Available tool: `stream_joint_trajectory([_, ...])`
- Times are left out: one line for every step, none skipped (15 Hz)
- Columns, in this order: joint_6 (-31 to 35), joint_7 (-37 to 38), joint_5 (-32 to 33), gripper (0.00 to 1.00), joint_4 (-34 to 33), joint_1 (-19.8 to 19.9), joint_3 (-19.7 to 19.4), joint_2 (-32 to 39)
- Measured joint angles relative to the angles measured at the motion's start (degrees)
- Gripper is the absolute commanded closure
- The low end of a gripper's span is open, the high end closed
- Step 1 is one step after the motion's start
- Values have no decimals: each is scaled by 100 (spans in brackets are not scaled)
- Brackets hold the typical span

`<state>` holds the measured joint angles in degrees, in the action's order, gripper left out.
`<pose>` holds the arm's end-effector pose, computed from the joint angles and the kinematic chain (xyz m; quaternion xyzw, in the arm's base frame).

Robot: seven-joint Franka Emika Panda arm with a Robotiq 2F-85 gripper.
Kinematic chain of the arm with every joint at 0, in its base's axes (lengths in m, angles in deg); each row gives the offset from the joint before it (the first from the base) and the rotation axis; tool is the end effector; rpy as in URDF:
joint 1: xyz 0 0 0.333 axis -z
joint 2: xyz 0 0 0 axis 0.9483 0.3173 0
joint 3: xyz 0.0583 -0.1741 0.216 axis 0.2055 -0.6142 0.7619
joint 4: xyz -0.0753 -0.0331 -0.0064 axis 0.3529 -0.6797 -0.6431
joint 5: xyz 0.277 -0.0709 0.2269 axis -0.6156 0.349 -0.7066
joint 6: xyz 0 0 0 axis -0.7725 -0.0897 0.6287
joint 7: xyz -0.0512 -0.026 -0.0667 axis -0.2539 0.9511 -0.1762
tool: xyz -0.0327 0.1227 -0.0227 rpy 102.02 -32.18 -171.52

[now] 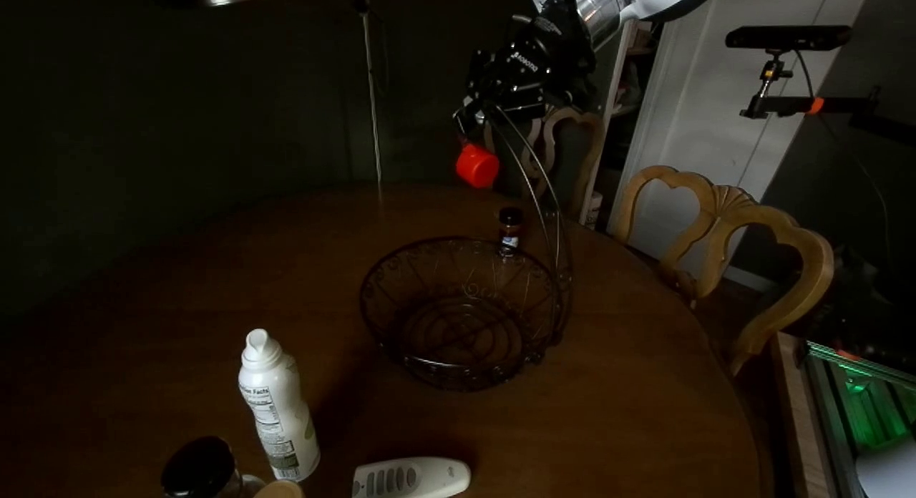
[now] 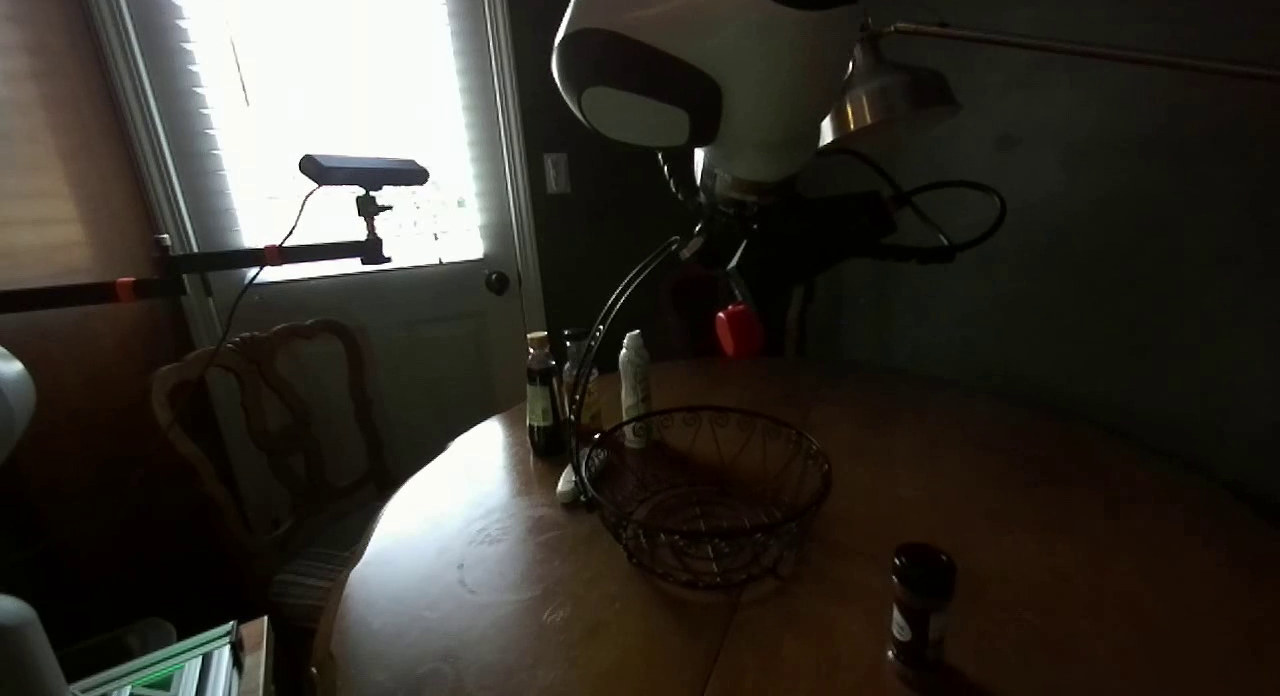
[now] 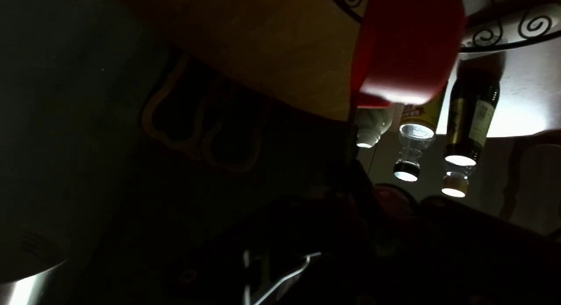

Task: Unhook the measuring cup from where it is hanging

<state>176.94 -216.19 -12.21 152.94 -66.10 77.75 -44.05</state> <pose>0.5247 -0.0493 0.4145 -0.6597 -0.6017 -0.4359 0.1125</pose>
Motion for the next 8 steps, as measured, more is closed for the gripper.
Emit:
stream_joint_trajectory([164, 48, -10, 99, 2, -17, 20, 0])
stream_joint_trajectory([329, 100, -16, 99, 4, -32, 44, 0])
stream_joint_trajectory([487, 155, -22, 99, 5, -47, 69, 0])
stream_joint_trajectory([653, 190, -39, 99, 8, -65, 93, 0])
stream_joint_trajectory([808, 227, -57, 99, 10, -86, 114, 0])
stream_joint_trajectory([951, 246, -81, 99, 11, -111, 131, 0])
stream_joint_trajectory([1098, 253, -115, 99, 13, -138, 146, 0])
stream_joint_trajectory([1233, 255, -153, 99, 15, -163, 163, 0])
